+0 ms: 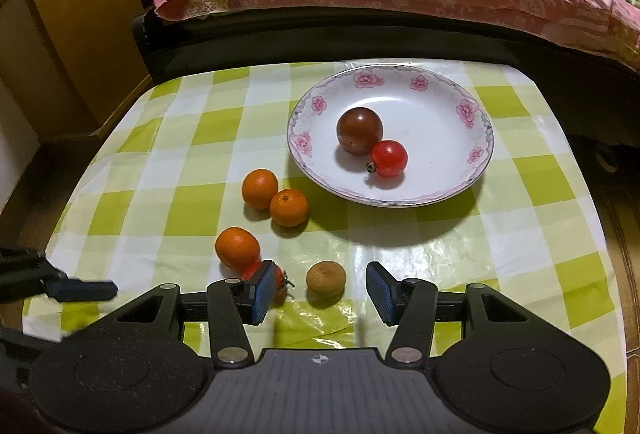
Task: Organize fruits
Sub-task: 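Grasp a small brown round fruit with the left gripper, then grasp another small brown fruit with the right gripper while the left holds its fruit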
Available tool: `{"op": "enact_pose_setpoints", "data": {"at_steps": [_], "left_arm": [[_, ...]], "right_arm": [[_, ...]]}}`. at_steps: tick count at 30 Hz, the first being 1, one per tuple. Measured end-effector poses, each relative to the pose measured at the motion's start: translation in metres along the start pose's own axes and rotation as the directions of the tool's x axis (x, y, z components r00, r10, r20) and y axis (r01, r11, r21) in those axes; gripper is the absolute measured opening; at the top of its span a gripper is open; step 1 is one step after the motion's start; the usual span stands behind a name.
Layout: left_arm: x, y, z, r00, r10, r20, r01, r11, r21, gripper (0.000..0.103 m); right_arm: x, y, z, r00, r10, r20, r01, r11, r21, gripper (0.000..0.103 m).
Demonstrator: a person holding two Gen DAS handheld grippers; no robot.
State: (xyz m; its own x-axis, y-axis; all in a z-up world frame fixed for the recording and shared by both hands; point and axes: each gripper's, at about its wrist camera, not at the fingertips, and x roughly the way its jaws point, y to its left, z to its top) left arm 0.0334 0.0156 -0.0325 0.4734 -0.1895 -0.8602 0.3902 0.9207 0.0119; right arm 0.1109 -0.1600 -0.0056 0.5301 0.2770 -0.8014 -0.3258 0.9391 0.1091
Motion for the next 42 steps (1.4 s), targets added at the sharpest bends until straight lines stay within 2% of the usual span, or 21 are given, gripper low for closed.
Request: {"op": "enact_pose_setpoints", "data": {"at_steps": [7,14,22,33,39,42], "left_arm": [[0.006,-0.001,-0.003,1.0,0.004,-0.012,-0.004,1.0,0.0,0.042],[0.01,-0.002,-0.004,1.0,0.021,-0.021,-0.021,1.0,0.006,0.032],[0.009,-0.001,-0.001,1.0,-0.018,-0.003,0.018,1.0,0.004,0.032],[0.01,0.002,0.008,0.998,-0.056,0.025,0.056,0.998,-0.012,0.032],[0.014,0.004,0.008,0.998,-0.065,0.021,0.065,0.998,-0.012,0.032],[0.014,0.004,0.006,0.998,-0.058,0.022,0.058,0.998,-0.002,0.032]], "right_arm": [[-0.002,0.001,-0.002,1.0,-0.004,0.001,0.004,1.0,-0.008,0.049],[0.001,-0.003,-0.002,1.0,-0.005,-0.007,0.005,1.0,-0.004,0.049],[0.01,-0.003,-0.006,0.999,-0.002,-0.041,0.001,1.0,-0.024,0.049],[0.029,-0.003,-0.007,0.997,-0.037,-0.064,0.03,0.994,-0.101,0.047],[0.038,-0.002,-0.005,0.997,-0.035,-0.064,0.028,0.993,-0.113,0.041],[0.04,0.001,-0.005,0.998,-0.034,-0.061,0.027,0.992,-0.126,0.033]]}}
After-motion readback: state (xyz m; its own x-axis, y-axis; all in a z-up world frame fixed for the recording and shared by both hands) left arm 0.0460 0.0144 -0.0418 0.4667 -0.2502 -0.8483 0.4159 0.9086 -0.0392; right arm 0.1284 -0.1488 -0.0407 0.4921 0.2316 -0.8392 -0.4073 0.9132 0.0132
